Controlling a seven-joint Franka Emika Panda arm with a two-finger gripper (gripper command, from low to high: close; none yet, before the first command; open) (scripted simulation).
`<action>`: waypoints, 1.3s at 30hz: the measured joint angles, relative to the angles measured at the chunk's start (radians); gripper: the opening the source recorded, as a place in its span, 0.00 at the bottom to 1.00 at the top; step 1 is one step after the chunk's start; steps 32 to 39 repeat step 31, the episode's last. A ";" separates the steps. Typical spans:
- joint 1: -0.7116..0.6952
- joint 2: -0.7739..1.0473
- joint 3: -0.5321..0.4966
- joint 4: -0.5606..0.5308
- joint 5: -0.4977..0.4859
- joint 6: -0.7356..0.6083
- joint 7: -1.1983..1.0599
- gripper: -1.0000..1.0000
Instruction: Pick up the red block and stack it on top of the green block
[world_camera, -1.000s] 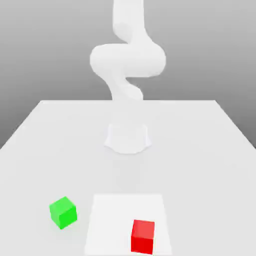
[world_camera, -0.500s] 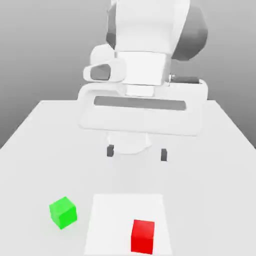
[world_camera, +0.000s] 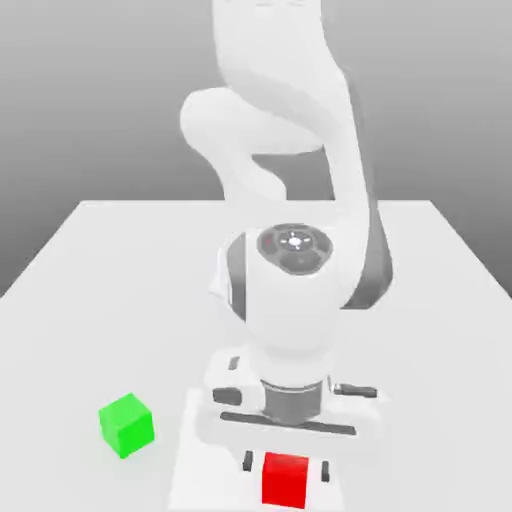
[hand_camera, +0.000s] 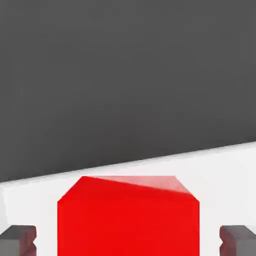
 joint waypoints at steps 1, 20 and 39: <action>0.000 0.000 0.000 0.000 0.000 0.000 0.000 0.00; -0.256 -0.356 -0.160 -0.169 0.095 -0.185 0.326 0.00; -0.320 -0.205 -0.152 -0.192 0.131 -0.011 0.389 1.00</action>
